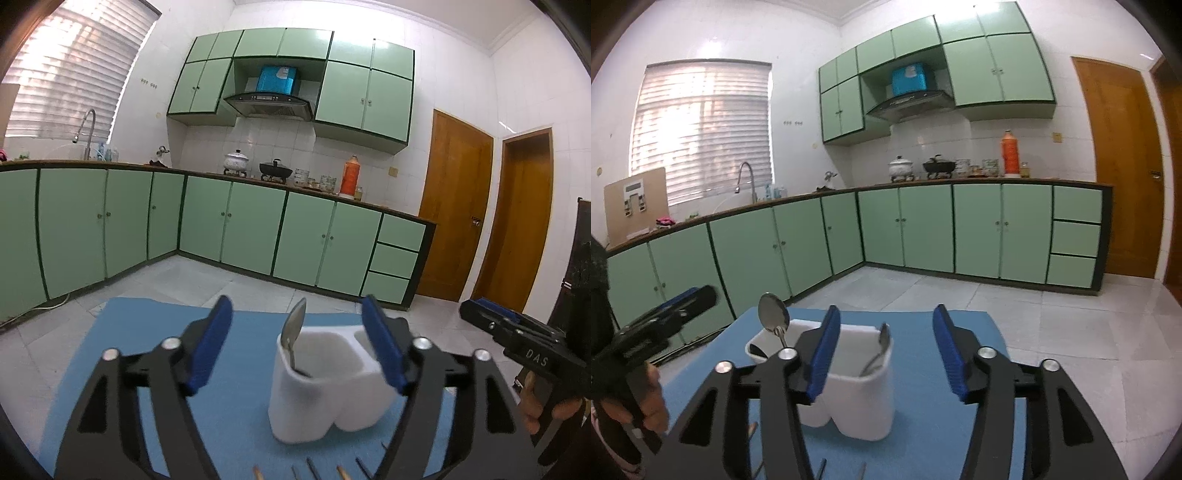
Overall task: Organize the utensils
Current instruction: 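Open both tools to release the spoons into the holder, then withdraw both tools from the holder back over the chopsticks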
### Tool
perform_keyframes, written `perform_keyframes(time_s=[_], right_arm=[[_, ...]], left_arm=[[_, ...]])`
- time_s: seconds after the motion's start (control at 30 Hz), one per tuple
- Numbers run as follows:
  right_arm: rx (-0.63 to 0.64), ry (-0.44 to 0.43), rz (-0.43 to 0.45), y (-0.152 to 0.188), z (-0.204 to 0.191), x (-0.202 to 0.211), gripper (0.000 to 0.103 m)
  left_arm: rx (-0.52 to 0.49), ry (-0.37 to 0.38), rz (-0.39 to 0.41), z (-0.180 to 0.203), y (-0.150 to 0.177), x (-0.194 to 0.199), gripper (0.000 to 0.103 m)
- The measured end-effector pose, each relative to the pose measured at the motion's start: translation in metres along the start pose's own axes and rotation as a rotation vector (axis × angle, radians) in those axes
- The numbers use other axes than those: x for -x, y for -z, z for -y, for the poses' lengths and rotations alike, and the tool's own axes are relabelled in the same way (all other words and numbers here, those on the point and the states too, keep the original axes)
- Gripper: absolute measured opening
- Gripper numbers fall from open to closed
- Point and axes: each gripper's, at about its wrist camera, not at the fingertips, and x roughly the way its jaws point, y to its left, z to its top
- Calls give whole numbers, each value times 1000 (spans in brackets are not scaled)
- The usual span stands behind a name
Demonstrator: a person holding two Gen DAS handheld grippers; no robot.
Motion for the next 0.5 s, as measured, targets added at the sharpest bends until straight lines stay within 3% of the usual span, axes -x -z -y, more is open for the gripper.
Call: perform_keyframes(time_s=[0.13, 0.3, 0.5], right_arm=[[-16, 27, 7, 10, 7, 22, 64], [-20, 70, 11, 29, 8, 51, 80], [-17, 91, -5, 61, 6, 84, 87]], left_arm=[[3, -14, 7, 0, 10, 29, 87], [18, -36, -22, -1, 30, 62, 91], [8, -72, -78, 1, 62, 96, 94]])
